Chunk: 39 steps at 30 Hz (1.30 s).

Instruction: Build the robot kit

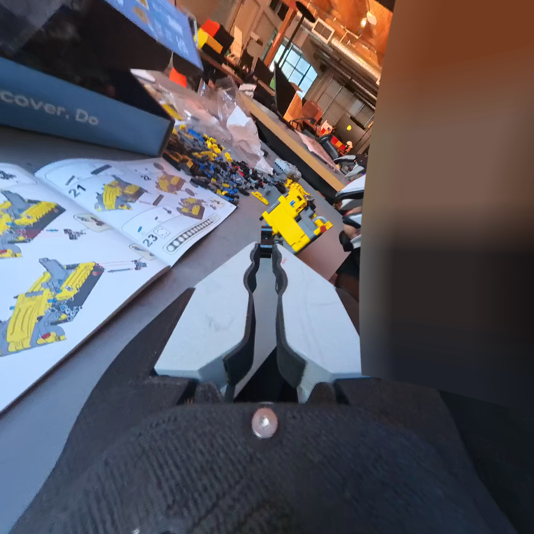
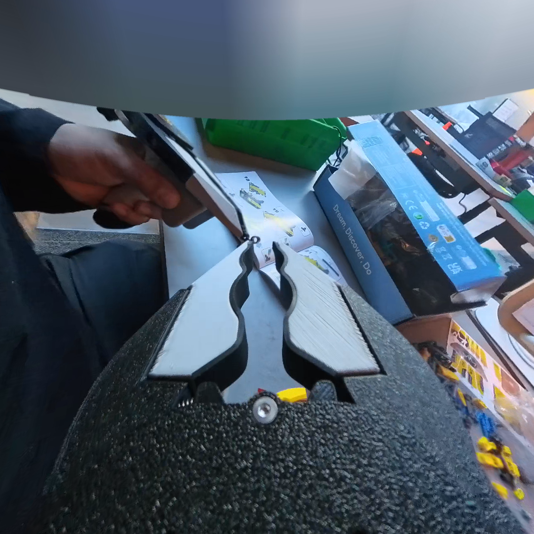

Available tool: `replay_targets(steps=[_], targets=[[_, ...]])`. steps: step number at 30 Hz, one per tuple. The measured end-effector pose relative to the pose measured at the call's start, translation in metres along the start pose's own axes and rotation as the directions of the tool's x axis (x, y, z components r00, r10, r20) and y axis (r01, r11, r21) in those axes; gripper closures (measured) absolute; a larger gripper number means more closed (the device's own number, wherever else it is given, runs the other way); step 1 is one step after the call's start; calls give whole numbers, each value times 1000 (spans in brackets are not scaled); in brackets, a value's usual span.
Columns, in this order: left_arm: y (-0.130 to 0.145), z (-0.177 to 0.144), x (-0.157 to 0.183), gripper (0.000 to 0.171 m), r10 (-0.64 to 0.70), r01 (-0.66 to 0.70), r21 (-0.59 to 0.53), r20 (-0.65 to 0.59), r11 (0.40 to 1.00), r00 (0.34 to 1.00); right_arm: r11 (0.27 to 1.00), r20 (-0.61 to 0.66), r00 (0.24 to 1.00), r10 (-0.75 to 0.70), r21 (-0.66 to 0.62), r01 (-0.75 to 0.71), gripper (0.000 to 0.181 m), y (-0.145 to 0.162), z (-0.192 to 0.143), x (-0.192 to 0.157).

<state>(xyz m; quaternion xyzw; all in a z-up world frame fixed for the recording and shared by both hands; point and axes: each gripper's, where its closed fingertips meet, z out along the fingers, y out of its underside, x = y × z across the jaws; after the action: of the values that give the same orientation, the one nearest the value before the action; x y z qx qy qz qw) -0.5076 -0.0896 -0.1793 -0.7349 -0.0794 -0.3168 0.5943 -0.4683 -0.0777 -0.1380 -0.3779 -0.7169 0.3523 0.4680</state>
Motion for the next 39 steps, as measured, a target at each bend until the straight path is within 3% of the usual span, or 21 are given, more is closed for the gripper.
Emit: replay_targets(steps=[1, 8, 15, 20, 23, 25, 30, 32, 35, 39], targets=[[4, 1, -3, 167, -11, 11, -15, 11, 1000, 1000, 1000, -3, 1000, 16, -5, -16, 168, 2, 1, -2], [21, 2, -15, 167, -96, 101, -120, 51, 988, 994, 996, -55, 996, 65, -56, -68, 168, 17, 4, -20], [36, 3, -10, 167, -137, 139, -192, 26, 971, 990, 978, -140, 983, 119, -152, -141, 163, 57, 20, -39], [53, 2, -4, 167, -132, 127, -307, 5, 943, 991, 984, -129, 991, 39, -170, -61, 163, 61, 36, -49], [56, 0, -5, 167, -87, 90, -341, 24, 936, 996, 981, -118, 992, -37, -194, 14, 165, 63, 41, -54], [58, 0, -3, 167, -58, 63, -370, 23, 927, 998, 980, -91, 995, -40, -196, 22, 175, 64, 44, -57], [60, 1, -7, 167, 62, -30, -403, 65, 915, 996, 976, -85, 995, -51, -217, 31, 176, 69, 48, -59], [58, 2, -3, 165, 86, -61, -388, 49, 920, 995, 972, -66, 998, 7, -234, -22, 177, 73, 49, -61], [69, -7, -3, 158, 97, -78, -458, 18, 885, 995, 950, -32, 985, 171, -260, -173, 177, 87, 49, -67], [81, -24, -20, 158, 273, -200, -554, 53, 808, 960, 938, -9, 964, 267, -229, -262, 177, 86, 45, -69]])
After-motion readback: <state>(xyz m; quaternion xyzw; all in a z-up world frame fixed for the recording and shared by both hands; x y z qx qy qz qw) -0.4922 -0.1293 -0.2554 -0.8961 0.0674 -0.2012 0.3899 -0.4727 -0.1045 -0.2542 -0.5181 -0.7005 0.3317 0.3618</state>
